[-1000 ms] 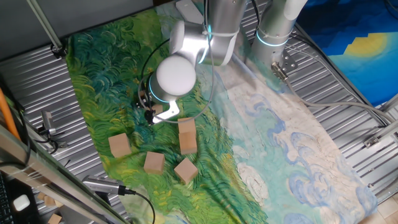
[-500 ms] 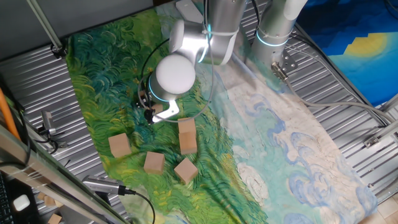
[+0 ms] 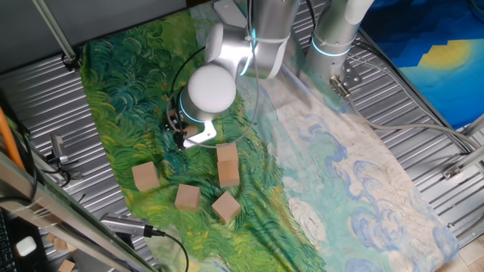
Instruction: Stack the blocks into a pyramid shape
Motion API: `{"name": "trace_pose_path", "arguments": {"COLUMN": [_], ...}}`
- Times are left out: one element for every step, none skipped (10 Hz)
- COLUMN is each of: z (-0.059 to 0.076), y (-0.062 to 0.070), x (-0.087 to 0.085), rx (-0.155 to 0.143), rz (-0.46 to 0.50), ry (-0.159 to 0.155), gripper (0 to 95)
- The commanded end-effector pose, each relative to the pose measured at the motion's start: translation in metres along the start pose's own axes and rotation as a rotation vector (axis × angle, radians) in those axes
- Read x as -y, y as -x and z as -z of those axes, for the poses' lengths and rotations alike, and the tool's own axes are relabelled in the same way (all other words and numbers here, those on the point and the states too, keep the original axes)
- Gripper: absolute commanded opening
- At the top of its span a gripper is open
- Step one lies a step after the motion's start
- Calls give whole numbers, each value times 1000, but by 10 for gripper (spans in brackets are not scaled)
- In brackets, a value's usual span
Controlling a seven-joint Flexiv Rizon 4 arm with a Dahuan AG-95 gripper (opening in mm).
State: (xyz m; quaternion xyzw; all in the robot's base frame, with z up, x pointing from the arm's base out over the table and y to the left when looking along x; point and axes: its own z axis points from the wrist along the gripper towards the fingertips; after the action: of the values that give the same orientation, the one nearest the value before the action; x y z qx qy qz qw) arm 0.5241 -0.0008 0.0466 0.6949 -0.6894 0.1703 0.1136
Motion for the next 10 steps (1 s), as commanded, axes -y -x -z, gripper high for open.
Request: {"name": "trace_pose_path", "arguments": {"z": [-1, -1, 1, 7, 14, 23, 31, 42, 51, 62], "y": [0, 0, -1, -6, -11, -17, -21, -23, -23, -17], "x": [-1, -1, 0, 2, 4, 6, 8, 10, 11, 14], "rx": [17, 27, 37, 45, 49, 60, 71, 85, 102, 130], "rz": [5, 1, -4, -2, -3, -19, -47, -87, -165, -237], "ry": [-3, -2, -2, -3, -3, -2, 0, 2, 5, 12], "gripper": [760, 760, 760, 760, 760, 760, 760, 760, 760, 570]}}
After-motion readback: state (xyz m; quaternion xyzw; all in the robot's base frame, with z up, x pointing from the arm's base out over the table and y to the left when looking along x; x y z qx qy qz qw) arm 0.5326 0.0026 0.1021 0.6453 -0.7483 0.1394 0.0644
